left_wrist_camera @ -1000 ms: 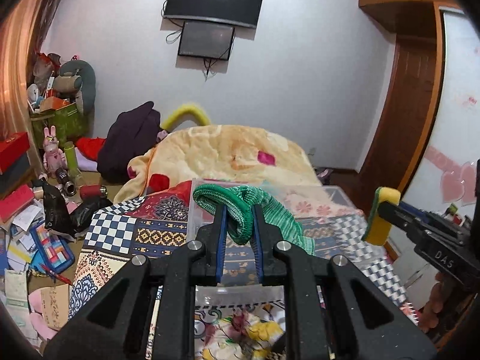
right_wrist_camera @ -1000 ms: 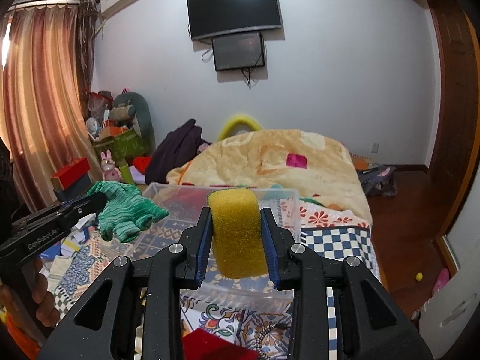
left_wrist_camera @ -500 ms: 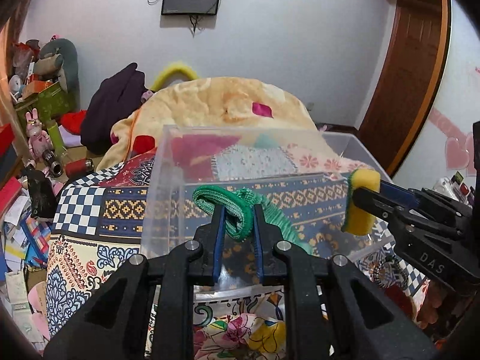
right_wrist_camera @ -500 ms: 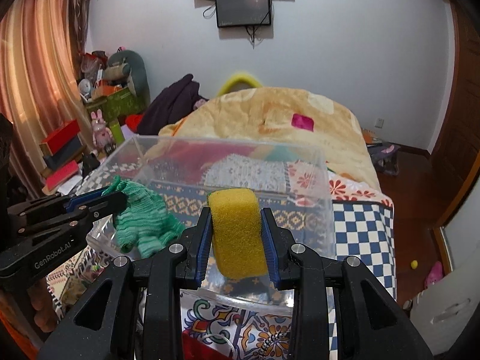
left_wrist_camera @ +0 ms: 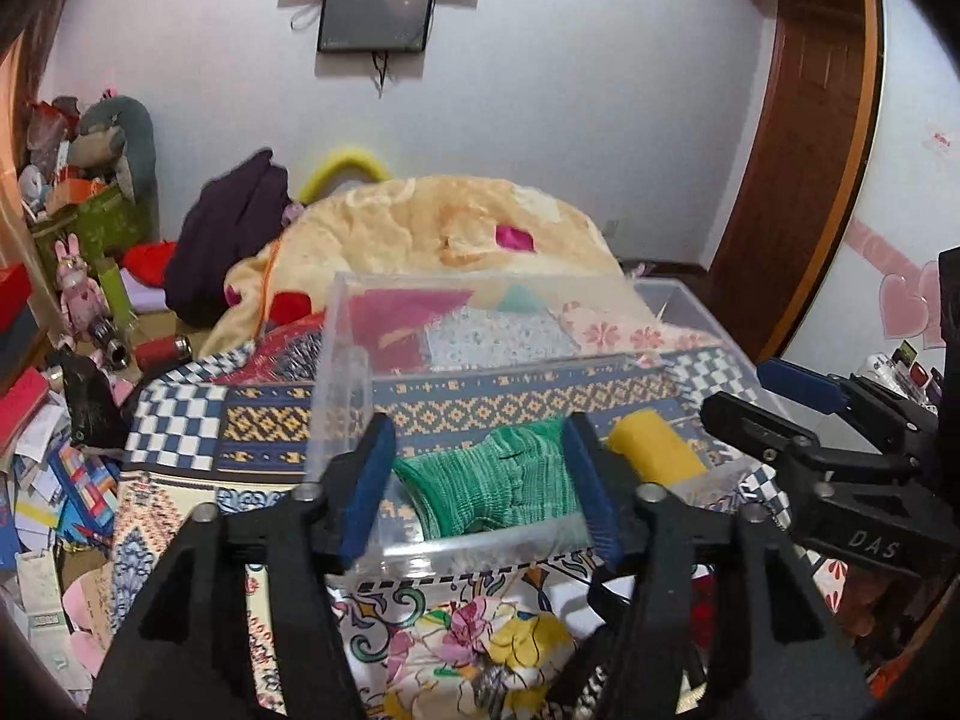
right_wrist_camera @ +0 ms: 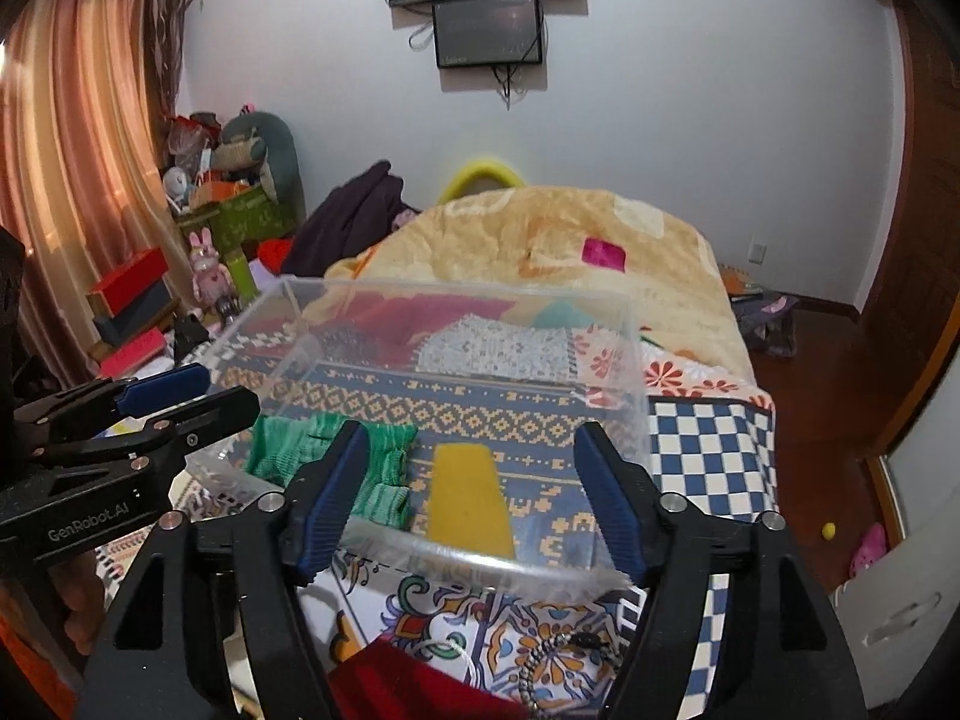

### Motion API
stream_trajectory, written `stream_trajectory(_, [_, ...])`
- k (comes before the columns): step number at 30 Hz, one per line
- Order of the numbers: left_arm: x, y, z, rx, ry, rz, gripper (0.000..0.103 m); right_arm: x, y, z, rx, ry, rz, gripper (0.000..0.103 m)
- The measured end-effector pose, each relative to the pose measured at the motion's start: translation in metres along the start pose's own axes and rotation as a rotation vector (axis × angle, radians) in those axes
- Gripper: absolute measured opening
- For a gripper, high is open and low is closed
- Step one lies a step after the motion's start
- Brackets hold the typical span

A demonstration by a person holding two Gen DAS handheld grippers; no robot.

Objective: Organize soft objects
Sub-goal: 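Lower the glove and sponge into the clear box and open both tools, then grasp the black-and-white bag with the left tool while the right tool grasps the gold pouch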

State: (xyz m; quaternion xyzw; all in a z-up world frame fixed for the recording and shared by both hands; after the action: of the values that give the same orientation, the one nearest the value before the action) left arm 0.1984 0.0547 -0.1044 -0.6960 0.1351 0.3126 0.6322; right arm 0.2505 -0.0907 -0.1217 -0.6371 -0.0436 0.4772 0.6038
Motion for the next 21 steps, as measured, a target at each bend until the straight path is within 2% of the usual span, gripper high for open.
stream_trajectory(2, [-0.015,0.0,0.001,0.008,-0.007,-0.035,0.069,-0.014,-0.002,0.004,-0.009,0.001,-0.032,0.072])
stream_trajectory(3, [-0.02,0.0,0.001,0.012,-0.006,-0.047,0.075,-0.019,-0.002,0.006,-0.013,0.0,-0.044,0.075])
stream_trajectory(5, [-0.033,0.002,0.001,0.02,0.0,-0.074,0.08,-0.031,-0.001,0.009,-0.02,-0.005,-0.072,0.082])
stream_trajectory(8, [-0.05,0.008,0.0,0.038,0.011,-0.102,0.082,-0.046,0.004,0.014,-0.036,-0.015,-0.103,0.083])
stream_trajectory(13, [-0.067,0.023,-0.002,0.057,0.019,-0.124,0.084,-0.059,0.02,0.023,-0.049,-0.033,-0.106,0.085])
stream_trajectory(21, [-0.069,0.06,-0.003,0.073,0.024,-0.096,0.084,-0.045,0.065,0.03,-0.021,-0.079,-0.015,0.085])
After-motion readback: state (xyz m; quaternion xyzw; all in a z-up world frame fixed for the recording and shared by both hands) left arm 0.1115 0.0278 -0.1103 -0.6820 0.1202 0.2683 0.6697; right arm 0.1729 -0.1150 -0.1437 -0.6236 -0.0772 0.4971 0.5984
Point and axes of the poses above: each gripper's, at about its wrist camera, not at the fingertips, and x roughly the way its jaws point, z to its left, y to its underside, the point moved 4 cm from there along x, roughly the way its jaws point, and after that the axes turned 12 degrees about -y, right-handed, at the moved point
